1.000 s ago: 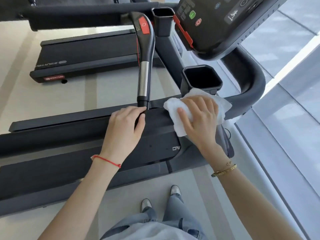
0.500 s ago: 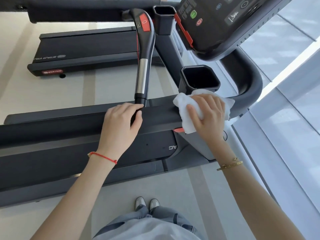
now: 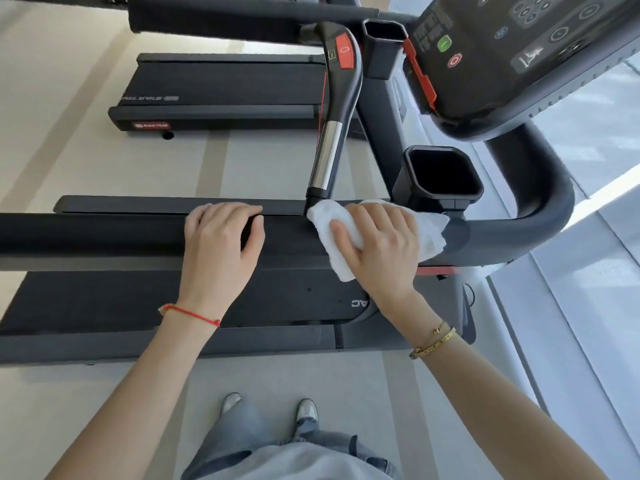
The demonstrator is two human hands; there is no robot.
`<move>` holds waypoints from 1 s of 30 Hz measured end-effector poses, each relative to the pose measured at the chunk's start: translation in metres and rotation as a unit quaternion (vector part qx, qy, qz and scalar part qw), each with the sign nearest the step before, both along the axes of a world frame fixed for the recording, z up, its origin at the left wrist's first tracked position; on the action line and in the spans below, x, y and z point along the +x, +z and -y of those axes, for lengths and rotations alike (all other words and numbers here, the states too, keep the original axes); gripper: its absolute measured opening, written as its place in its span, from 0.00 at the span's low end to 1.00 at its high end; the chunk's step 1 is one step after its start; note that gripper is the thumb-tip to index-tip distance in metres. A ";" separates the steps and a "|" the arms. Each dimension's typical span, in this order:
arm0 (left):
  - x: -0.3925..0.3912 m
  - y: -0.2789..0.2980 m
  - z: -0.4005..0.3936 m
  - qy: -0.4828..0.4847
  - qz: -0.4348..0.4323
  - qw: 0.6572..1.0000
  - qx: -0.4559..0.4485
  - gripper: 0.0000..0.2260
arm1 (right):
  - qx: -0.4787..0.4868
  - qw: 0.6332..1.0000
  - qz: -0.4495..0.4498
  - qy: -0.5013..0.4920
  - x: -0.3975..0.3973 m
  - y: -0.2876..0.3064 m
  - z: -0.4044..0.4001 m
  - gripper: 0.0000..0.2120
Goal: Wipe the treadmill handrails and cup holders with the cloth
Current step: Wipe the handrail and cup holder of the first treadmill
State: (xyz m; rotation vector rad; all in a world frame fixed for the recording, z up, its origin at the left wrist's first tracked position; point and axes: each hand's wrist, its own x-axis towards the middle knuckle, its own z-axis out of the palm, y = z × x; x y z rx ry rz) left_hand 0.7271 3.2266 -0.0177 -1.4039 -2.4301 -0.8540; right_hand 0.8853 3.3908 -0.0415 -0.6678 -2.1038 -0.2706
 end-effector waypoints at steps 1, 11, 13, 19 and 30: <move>-0.006 -0.001 0.005 0.009 -0.001 1.000 0.002 0.10 | 0.003 1.000 -0.001 0.006 -0.011 0.000 0.006 0.12; -0.090 -0.004 0.073 0.052 -0.012 0.998 0.016 0.11 | 0.009 0.999 0.019 0.039 -0.112 0.000 0.082 0.17; -0.112 -0.004 0.091 0.051 -0.014 0.998 0.017 0.11 | -0.002 0.998 0.034 0.047 -0.139 0.001 0.106 0.18; -0.174 -0.003 0.149 0.031 -0.013 0.999 0.019 0.10 | -0.035 0.995 0.059 0.069 -0.215 0.003 0.173 0.20; -0.256 0.001 0.254 0.060 0.079 0.995 0.008 0.12 | -0.063 0.987 0.123 0.079 -0.317 0.013 0.264 0.23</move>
